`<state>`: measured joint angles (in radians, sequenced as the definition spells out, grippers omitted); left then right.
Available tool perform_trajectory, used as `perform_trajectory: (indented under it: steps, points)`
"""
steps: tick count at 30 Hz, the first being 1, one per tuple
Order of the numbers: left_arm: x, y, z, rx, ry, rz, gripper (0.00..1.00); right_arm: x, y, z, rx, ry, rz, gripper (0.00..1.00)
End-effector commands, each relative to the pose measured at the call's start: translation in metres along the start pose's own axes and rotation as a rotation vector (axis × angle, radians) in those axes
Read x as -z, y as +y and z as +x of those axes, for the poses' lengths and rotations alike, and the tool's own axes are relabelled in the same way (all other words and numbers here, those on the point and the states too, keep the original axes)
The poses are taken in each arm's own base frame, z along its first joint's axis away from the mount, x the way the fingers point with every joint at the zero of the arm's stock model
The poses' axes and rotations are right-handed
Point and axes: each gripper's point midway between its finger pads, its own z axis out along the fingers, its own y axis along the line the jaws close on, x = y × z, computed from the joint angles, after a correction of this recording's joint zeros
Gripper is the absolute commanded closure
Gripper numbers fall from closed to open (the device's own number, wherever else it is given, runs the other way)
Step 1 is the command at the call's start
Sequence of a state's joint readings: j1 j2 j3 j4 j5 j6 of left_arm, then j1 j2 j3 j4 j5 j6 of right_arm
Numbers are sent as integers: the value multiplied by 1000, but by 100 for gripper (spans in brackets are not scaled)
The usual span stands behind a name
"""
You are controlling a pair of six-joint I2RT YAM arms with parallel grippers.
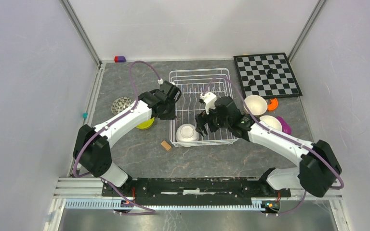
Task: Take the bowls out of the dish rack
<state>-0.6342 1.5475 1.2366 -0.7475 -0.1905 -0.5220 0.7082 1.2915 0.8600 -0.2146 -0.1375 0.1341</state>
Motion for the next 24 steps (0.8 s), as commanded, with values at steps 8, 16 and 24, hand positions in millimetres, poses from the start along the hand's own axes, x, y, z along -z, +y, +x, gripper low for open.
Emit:
perform_trajectory:
  steps: [8, 16, 24]
  points:
    - [10, -9, -24, 12, -94, 41, 71, -40, 17, -27, -14, -44, -19, 12]
    - [13, -7, -27, 18, -109, 30, 71, -57, 1, 3, -12, 60, 59, 20]
    - [17, -3, -31, 20, -135, 15, 71, -56, -40, 19, -19, 121, 244, 41]
